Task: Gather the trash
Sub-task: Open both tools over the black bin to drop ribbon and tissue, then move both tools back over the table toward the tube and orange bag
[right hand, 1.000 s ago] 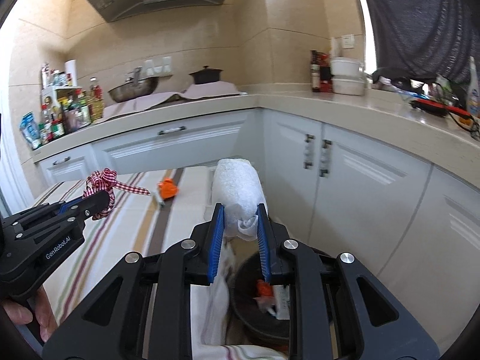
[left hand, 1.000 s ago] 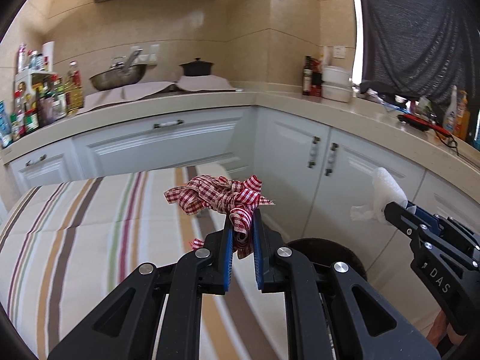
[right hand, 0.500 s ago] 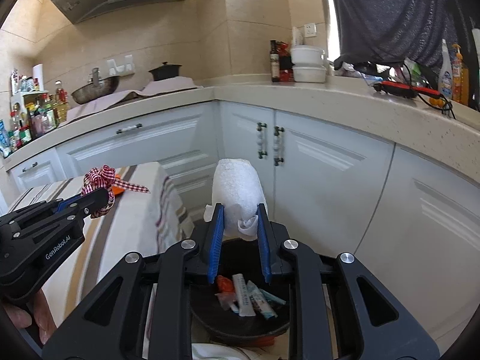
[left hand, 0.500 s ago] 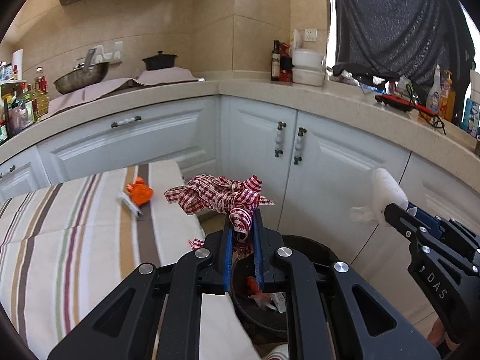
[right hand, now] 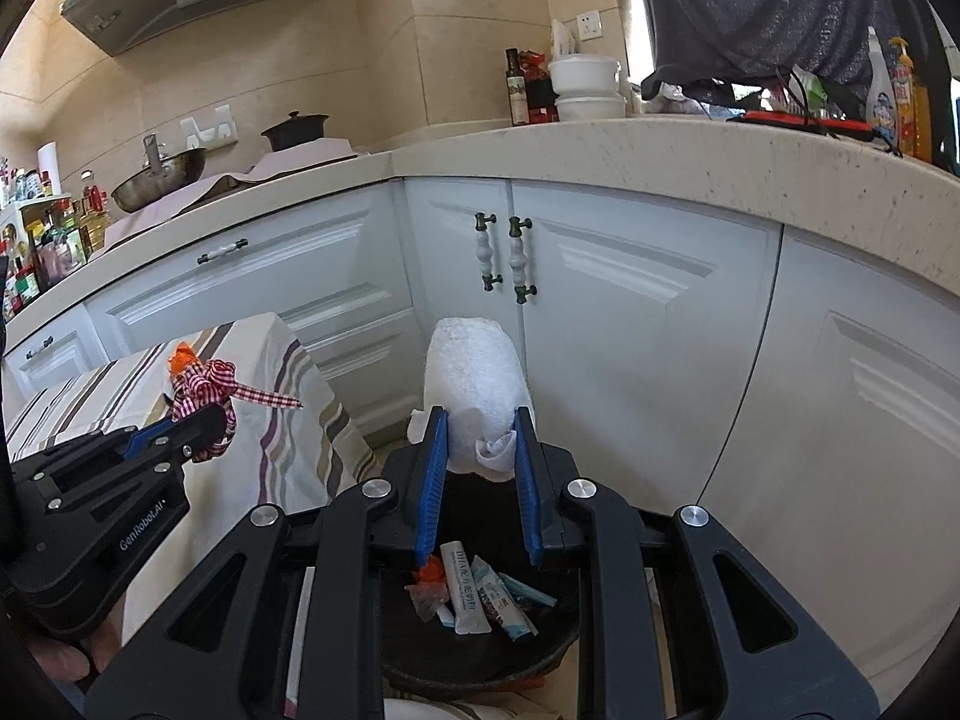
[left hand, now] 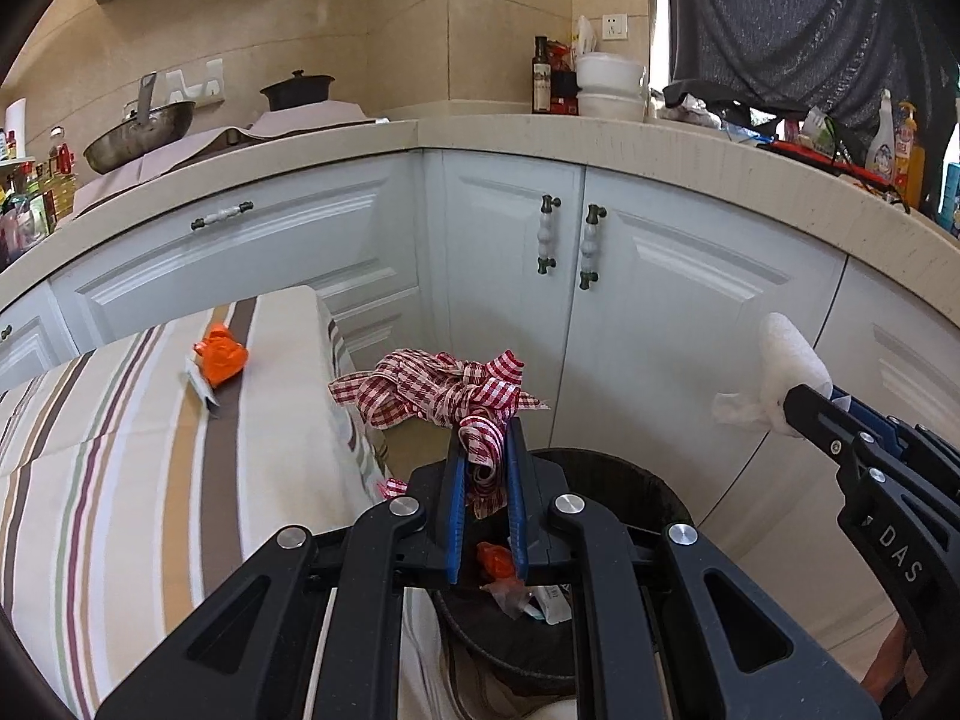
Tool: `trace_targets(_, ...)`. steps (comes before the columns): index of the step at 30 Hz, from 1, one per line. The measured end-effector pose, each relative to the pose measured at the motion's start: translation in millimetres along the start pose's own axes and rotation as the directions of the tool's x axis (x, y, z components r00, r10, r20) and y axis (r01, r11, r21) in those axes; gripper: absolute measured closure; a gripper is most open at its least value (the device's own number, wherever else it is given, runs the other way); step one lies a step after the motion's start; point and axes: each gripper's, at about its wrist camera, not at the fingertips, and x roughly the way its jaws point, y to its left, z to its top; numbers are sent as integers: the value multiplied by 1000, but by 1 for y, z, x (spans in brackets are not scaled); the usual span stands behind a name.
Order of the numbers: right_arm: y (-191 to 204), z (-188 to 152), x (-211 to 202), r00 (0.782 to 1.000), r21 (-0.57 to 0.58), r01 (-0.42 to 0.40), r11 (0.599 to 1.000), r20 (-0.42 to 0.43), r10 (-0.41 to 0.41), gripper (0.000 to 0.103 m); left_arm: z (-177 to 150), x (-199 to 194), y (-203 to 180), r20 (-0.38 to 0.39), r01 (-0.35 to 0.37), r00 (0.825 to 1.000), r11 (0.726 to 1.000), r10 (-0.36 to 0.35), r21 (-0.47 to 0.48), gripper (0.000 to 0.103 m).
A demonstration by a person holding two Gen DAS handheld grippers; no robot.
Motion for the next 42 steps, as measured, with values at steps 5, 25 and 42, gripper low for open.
trace_targets(5, -4, -5, 16, 1000, 10, -2, 1000, -18, 2, 82, -1, 17, -9, -25, -3, 1000, 1000, 4, 11, 90)
trace_targets(25, -16, -16, 56, 997, 45, 19, 999, -75, -16, 66, -3, 48, -11, -99, -13, 995, 1000, 11, -24, 53)
trace_targets(42, 27, 11, 16, 1000, -6, -7, 1000, 12, 7, 52, 15, -9, 32, 17, -57, 998, 995, 58, -76, 38)
